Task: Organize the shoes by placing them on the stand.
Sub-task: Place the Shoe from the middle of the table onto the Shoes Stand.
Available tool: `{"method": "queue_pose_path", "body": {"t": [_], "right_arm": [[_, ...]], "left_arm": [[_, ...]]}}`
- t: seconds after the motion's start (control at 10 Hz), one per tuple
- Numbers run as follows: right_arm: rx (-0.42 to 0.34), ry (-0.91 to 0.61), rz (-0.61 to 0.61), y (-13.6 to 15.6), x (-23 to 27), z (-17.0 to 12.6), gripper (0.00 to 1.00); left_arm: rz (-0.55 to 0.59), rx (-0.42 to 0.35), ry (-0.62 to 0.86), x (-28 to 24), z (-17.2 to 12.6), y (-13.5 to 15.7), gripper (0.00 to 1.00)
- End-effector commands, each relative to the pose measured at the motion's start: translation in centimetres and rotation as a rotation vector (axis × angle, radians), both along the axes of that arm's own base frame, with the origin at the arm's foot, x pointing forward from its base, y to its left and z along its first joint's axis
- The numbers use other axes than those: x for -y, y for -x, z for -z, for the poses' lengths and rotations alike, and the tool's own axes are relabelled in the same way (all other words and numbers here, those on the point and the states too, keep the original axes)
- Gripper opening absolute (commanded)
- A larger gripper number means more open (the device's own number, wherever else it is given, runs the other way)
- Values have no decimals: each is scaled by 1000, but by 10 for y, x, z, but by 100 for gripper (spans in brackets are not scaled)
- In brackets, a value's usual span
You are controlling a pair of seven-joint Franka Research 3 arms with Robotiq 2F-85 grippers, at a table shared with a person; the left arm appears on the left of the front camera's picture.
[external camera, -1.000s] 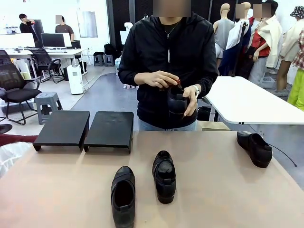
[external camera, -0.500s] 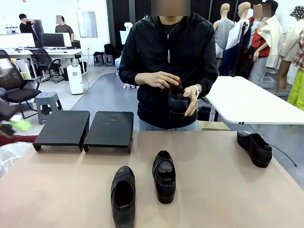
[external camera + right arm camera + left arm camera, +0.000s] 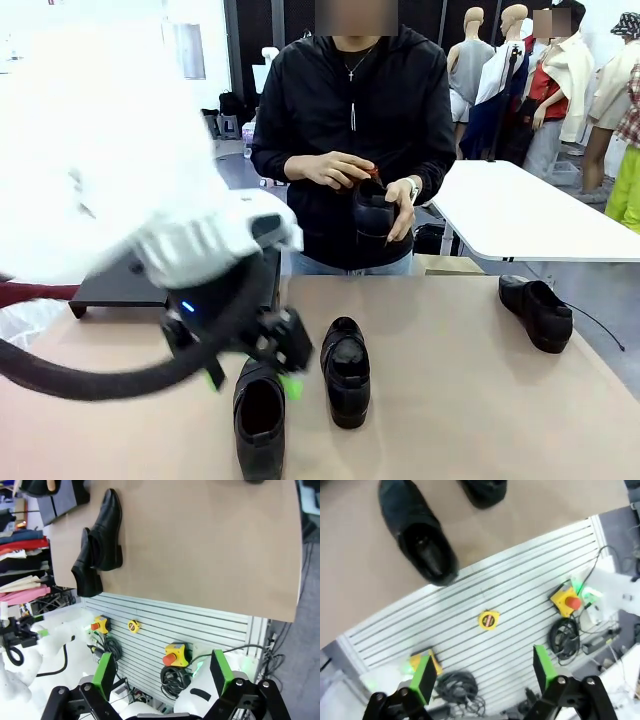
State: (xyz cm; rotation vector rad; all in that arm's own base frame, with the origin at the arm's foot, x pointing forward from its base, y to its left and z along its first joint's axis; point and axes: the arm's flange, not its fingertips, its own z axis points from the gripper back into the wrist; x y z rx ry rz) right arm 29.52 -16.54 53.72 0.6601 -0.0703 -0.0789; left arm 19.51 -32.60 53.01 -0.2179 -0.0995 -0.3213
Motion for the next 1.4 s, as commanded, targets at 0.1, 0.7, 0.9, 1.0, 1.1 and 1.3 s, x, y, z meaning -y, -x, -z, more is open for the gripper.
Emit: {"method": "queue_pose_path", "body": {"t": [0.1, 0.7, 0.9, 1.0, 1.1, 1.3], "right_arm": [[-3, -1, -2, 1, 2, -2, 100], [-3, -1, -2, 1, 2, -2, 100], [-3, -1, -2, 1, 2, -2, 100], [-3, -1, -2, 1, 2, -2, 100], [-3, -1, -2, 1, 2, -2, 100], [-3, -1, -2, 1, 2, -2, 100]], "left_arm": [[0, 0, 0, 0, 0, 0, 100], [-263, 4, 36, 27, 65, -40, 100], [-391, -13, -12, 31, 91, -53, 100], [-429, -21, -59, 37, 110, -63, 100], [-502, -25, -63, 44, 130, -76, 100], [-587, 5, -88, 56, 164, -99, 100]]}}
